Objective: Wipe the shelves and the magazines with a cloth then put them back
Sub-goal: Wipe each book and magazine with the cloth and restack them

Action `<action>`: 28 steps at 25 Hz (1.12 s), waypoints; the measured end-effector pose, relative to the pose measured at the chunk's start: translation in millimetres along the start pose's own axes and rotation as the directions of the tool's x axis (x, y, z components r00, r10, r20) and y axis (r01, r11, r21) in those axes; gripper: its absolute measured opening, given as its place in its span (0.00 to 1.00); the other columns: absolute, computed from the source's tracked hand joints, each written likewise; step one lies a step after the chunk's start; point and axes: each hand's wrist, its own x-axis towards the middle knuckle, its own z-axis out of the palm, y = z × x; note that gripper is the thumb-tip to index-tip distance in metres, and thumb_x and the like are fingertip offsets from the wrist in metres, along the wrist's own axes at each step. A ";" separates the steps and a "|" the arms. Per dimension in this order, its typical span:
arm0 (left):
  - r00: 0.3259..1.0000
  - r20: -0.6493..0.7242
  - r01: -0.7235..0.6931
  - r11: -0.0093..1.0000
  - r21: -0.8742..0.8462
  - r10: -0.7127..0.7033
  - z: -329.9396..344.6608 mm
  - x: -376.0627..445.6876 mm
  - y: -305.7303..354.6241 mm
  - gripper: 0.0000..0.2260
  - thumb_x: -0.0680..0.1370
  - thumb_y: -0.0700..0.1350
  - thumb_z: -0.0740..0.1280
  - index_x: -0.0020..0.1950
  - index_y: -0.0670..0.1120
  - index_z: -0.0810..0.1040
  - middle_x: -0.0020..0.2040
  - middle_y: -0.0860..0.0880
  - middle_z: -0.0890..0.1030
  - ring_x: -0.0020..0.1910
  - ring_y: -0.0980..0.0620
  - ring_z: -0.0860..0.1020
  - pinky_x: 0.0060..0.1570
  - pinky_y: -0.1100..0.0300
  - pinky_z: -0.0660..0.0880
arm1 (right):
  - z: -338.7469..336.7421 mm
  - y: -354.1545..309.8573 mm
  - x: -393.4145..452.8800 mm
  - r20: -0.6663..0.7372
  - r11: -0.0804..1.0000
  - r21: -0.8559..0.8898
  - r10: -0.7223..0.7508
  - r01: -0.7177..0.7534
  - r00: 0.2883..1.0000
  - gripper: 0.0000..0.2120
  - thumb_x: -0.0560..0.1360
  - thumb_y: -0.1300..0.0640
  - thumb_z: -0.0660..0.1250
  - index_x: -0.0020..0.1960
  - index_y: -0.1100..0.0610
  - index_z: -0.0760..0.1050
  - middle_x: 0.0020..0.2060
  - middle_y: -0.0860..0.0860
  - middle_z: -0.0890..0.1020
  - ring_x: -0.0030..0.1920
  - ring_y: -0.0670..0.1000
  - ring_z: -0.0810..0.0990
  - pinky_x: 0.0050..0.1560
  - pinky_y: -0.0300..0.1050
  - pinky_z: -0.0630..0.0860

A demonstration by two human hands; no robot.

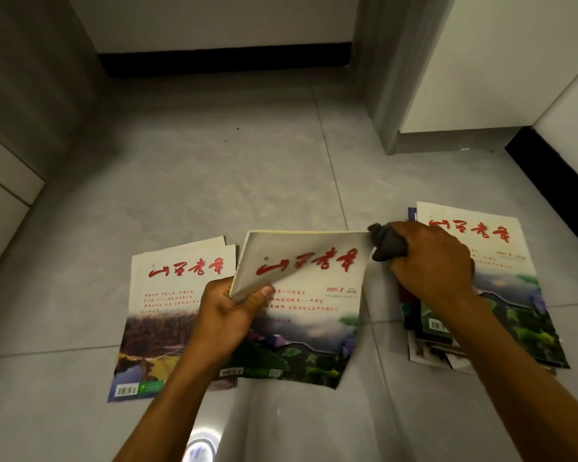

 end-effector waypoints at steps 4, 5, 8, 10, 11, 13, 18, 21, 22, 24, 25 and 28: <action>0.914 -0.287 0.141 0.889 -0.436 -0.286 -2.1 19.1 0.9 0.07 0.75 0.40 0.70 0.47 0.52 0.76 0.46 0.54 0.82 0.44 0.53 0.80 0.38 0.57 0.79 | 17.3 16.9 -11.7 0.163 0.797 0.482 0.328 -0.365 0.931 0.12 0.69 0.68 0.63 0.51 0.59 0.75 0.39 0.54 0.78 0.40 0.60 0.78 0.39 0.54 0.76; 0.884 -0.286 0.149 0.804 -0.576 -0.369 -3.9 25.2 -0.3 0.07 0.75 0.39 0.70 0.48 0.50 0.77 0.48 0.52 0.83 0.46 0.51 0.82 0.42 0.53 0.80 | 27.3 12.7 -22.0 0.334 0.527 0.680 0.396 -0.510 0.855 0.13 0.68 0.70 0.62 0.51 0.61 0.74 0.41 0.58 0.79 0.41 0.60 0.79 0.39 0.53 0.76; 0.840 -0.192 0.179 0.593 -0.785 -0.507 -6.5 36.6 -8.6 0.11 0.74 0.36 0.70 0.56 0.42 0.79 0.52 0.44 0.84 0.49 0.44 0.83 0.51 0.44 0.79 | 56.2 -9.7 -66.0 0.713 -0.084 0.699 0.168 -0.710 0.681 0.20 0.64 0.68 0.64 0.57 0.65 0.75 0.44 0.63 0.81 0.44 0.62 0.80 0.48 0.57 0.78; 0.815 -0.189 0.229 0.605 -0.762 -0.547 -3.2 34.1 -12.9 0.13 0.74 0.36 0.70 0.58 0.41 0.77 0.51 0.43 0.84 0.46 0.42 0.83 0.49 0.43 0.79 | 62.2 -25.8 -80.5 0.736 -0.249 0.663 0.046 -0.706 0.675 0.22 0.65 0.62 0.69 0.58 0.64 0.77 0.46 0.60 0.83 0.46 0.61 0.81 0.49 0.55 0.78; 0.804 -0.217 0.251 0.648 -0.719 -0.553 -1.3 33.2 -16.0 0.12 0.74 0.37 0.71 0.57 0.41 0.77 0.50 0.43 0.84 0.46 0.42 0.83 0.48 0.44 0.80 | 60.6 -35.3 -84.0 0.723 -0.306 0.659 0.005 -0.687 0.691 0.20 0.67 0.58 0.71 0.59 0.61 0.78 0.49 0.59 0.83 0.48 0.61 0.82 0.50 0.55 0.78; 0.795 -0.255 0.316 0.734 -0.601 -0.551 3.2 29.3 -20.2 0.09 0.74 0.39 0.72 0.52 0.45 0.77 0.49 0.46 0.83 0.47 0.42 0.82 0.50 0.45 0.79 | 60.5 -46.9 -85.3 0.684 -0.277 0.702 0.008 -0.656 0.729 0.15 0.72 0.54 0.70 0.57 0.57 0.80 0.49 0.58 0.84 0.50 0.60 0.83 0.51 0.55 0.78; 0.871 -0.228 0.325 0.859 -0.396 -0.434 5.1 24.6 -25.3 0.14 0.75 0.38 0.69 0.58 0.49 0.75 0.58 0.47 0.80 0.50 0.46 0.80 0.44 0.51 0.80 | 55.4 -52.4 -70.9 0.572 -0.101 0.815 0.304 -0.571 0.762 0.10 0.69 0.67 0.71 0.50 0.62 0.79 0.38 0.60 0.83 0.35 0.59 0.83 0.36 0.51 0.80; 0.993 -0.105 0.053 0.998 -0.033 -0.057 0.0 18.9 -25.4 0.30 0.75 0.43 0.69 0.73 0.59 0.63 0.67 0.58 0.70 0.62 0.53 0.72 0.50 0.59 0.74 | 39.8 -40.4 -52.1 0.635 -0.251 0.773 0.279 -0.583 0.721 0.18 0.67 0.65 0.71 0.57 0.61 0.78 0.49 0.63 0.83 0.47 0.64 0.83 0.44 0.58 0.81; 0.996 0.050 -0.071 0.996 0.056 0.068 -0.4 19.0 -24.3 0.31 0.73 0.43 0.69 0.72 0.62 0.64 0.70 0.62 0.66 0.68 0.55 0.67 0.61 0.56 0.70 | 36.8 -37.2 -46.2 0.637 -0.267 0.770 0.269 -0.580 0.722 0.20 0.66 0.64 0.71 0.58 0.60 0.78 0.51 0.62 0.83 0.50 0.64 0.83 0.46 0.58 0.81; 0.898 0.358 -0.385 0.851 0.358 0.255 4.9 19.4 -21.2 0.31 0.71 0.43 0.68 0.69 0.66 0.65 0.72 0.69 0.60 0.75 0.60 0.55 0.73 0.54 0.51 | 31.0 -35.1 -37.2 0.632 -0.245 0.774 0.256 -0.583 0.732 0.19 0.66 0.64 0.71 0.57 0.60 0.78 0.51 0.62 0.83 0.51 0.64 0.82 0.46 0.56 0.81; 0.830 0.437 -0.546 0.668 0.506 0.347 10.7 19.4 -20.0 0.30 0.71 0.46 0.69 0.70 0.65 0.65 0.72 0.68 0.60 0.76 0.60 0.54 0.74 0.53 0.46 | 28.7 -36.6 -34.8 0.630 -0.212 0.777 0.247 -0.593 0.736 0.18 0.67 0.64 0.71 0.57 0.61 0.78 0.51 0.63 0.83 0.51 0.65 0.82 0.45 0.55 0.81; 0.694 0.428 -0.713 0.468 0.522 0.579 26.3 16.0 -16.8 0.24 0.72 0.47 0.69 0.68 0.55 0.73 0.67 0.56 0.74 0.67 0.56 0.72 0.70 0.55 0.64 | 21.3 -48.1 -36.9 0.622 -0.159 0.783 0.155 -0.602 0.768 0.19 0.69 0.60 0.73 0.59 0.62 0.78 0.50 0.62 0.83 0.49 0.63 0.83 0.41 0.52 0.82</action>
